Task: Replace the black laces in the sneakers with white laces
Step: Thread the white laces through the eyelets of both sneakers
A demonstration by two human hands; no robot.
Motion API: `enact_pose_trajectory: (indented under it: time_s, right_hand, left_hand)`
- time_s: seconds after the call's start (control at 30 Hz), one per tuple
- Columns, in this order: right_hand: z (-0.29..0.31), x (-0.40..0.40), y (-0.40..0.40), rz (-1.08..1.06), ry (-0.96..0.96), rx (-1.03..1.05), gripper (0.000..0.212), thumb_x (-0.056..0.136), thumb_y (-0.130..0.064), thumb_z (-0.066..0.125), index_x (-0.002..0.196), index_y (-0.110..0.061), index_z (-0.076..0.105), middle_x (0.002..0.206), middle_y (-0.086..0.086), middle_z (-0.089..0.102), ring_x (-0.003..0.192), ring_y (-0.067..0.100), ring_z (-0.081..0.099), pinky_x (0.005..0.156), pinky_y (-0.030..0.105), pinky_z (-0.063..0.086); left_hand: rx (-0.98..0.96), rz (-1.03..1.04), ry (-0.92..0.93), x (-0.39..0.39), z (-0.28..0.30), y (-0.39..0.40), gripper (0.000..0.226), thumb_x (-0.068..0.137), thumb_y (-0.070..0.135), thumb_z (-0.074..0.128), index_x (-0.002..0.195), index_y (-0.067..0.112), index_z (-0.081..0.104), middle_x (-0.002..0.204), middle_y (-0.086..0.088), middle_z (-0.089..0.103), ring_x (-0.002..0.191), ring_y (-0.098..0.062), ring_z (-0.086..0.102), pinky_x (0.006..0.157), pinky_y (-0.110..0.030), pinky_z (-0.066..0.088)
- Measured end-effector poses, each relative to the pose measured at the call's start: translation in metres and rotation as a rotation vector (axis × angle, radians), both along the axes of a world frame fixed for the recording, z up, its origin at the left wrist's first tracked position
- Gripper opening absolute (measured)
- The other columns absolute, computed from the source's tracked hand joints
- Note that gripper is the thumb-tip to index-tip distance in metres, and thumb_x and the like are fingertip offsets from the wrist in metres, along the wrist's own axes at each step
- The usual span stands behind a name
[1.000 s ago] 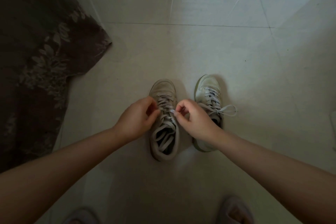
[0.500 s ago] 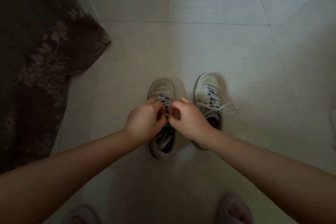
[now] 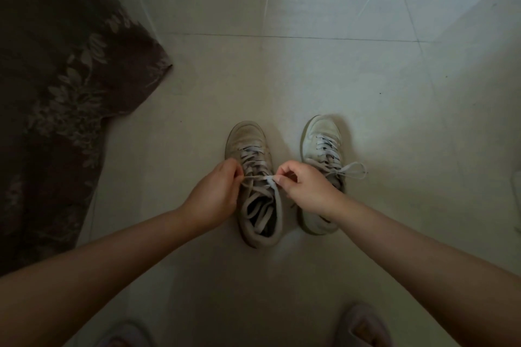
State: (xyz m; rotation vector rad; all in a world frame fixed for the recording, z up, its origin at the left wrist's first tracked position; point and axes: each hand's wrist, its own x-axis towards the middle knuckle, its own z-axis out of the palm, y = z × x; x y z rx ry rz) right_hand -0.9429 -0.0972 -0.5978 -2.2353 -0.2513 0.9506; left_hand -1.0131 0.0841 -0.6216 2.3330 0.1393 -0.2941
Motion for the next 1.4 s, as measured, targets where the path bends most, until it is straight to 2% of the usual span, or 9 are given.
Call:
enact_pose_trajectory:
  time_s: [0.2,0.37,0.6,0.73,0.83,0.93,1.07,1.27,1.4]
  right_hand:
    - [-0.001,-0.026,-0.004,0.084,-0.489,0.149,0.015,0.084,-0.029,0.067,0.078,-0.021,0.055,0.074,-0.011,0.044,0.065,0.005,0.045,0.061,0.021,0.039]
    - [-0.010,-0.048,-0.004,0.379,-0.795,-0.130,0.019,0.074,-0.031,0.065,0.091,-0.022,0.065,0.069,-0.010,0.060,0.060,0.013,0.061,0.045,0.021,0.040]
    - [-0.015,-0.037,0.003,0.407,-0.936,-0.215,0.021,0.066,-0.029,0.077,0.078,-0.018,0.065,0.064,-0.003,0.062,0.052,0.018,0.061,0.039,0.022,0.037]
    - [-0.014,-0.030,0.006,0.383,-0.858,-0.204,0.020,0.067,-0.020,0.078,0.080,-0.014,0.064,0.068,0.000,0.062,0.055,0.023,0.062,0.039,0.026,0.039]
    - [-0.007,-0.019,0.011,0.223,-0.588,-0.104,0.008,0.086,-0.018,0.061,0.090,-0.010,0.061,0.085,0.006,0.059,0.072,0.025,0.059,0.058,0.035,0.046]
    - [0.005,-0.008,0.013,0.031,-0.292,0.087,0.010,0.093,-0.021,0.054,0.094,-0.012,0.058,0.094,-0.001,0.049,0.080,0.015,0.051,0.071,0.025,0.040]
    - [0.012,-0.004,0.012,0.004,-0.101,0.098,0.010,0.096,-0.024,0.047,0.092,-0.019,0.055,0.092,-0.005,0.051,0.085,0.009,0.050,0.067,0.008,0.035]
    - [0.014,0.005,0.003,-0.128,-0.038,0.164,0.013,0.097,-0.028,0.049,0.087,-0.022,0.055,0.072,-0.007,0.064,0.063,0.005,0.059,0.064,0.023,0.046]
    - [0.023,0.013,0.003,-0.220,0.044,0.245,0.012,0.092,-0.027,0.059,0.081,-0.022,0.059,0.053,-0.011,0.050,0.044,0.006,0.045,0.048,0.024,0.039]
  left_hand:
    - [0.277,-0.122,-0.361,-0.014,0.014,-0.001,0.025,0.086,0.040,0.048,0.073,0.019,0.053,0.072,0.004,0.054,0.054,-0.018,0.054,0.042,-0.026,0.037]
    - [0.376,-0.251,-0.273,-0.025,0.003,-0.008,0.028,0.070,0.048,0.056,0.076,0.021,0.054,0.062,0.005,0.058,0.048,-0.018,0.059,0.034,-0.021,0.035]
    - [0.331,-0.181,-0.222,-0.016,0.004,-0.013,0.018,0.074,0.034,0.050,0.067,0.018,0.051,0.059,0.000,0.056,0.046,-0.024,0.057,0.036,-0.024,0.034]
    - [0.165,-0.102,-0.127,-0.008,0.006,-0.015,0.014,0.090,0.026,0.054,0.080,0.016,0.052,0.076,-0.006,0.062,0.071,-0.031,0.060,0.055,-0.032,0.039]
    - [0.056,-0.024,-0.156,0.008,0.014,-0.019,0.018,0.092,0.020,0.053,0.077,0.015,0.043,0.071,-0.013,0.060,0.070,-0.038,0.057,0.056,-0.036,0.037]
    - [-0.047,0.060,-0.126,0.019,0.023,-0.024,0.019,0.093,0.018,0.048,0.076,0.010,0.045,0.069,-0.014,0.058,0.072,-0.038,0.056,0.059,-0.039,0.036]
    - [-0.301,0.171,0.019,0.018,0.027,-0.028,0.024,0.088,0.029,0.041,0.067,0.018,0.037,0.073,-0.016,0.056,0.079,-0.037,0.059,0.073,-0.051,0.050]
    - [-0.269,0.207,0.001,0.030,0.024,-0.015,0.022,0.095,0.015,0.049,0.074,0.007,0.052,0.061,0.003,0.053,0.059,-0.016,0.050,0.065,-0.037,0.045]
    - [-0.699,0.462,0.218,0.039,0.035,-0.012,0.031,0.100,0.018,0.041,0.072,0.011,0.051,0.058,0.001,0.054,0.061,-0.016,0.058,0.076,-0.034,0.051]
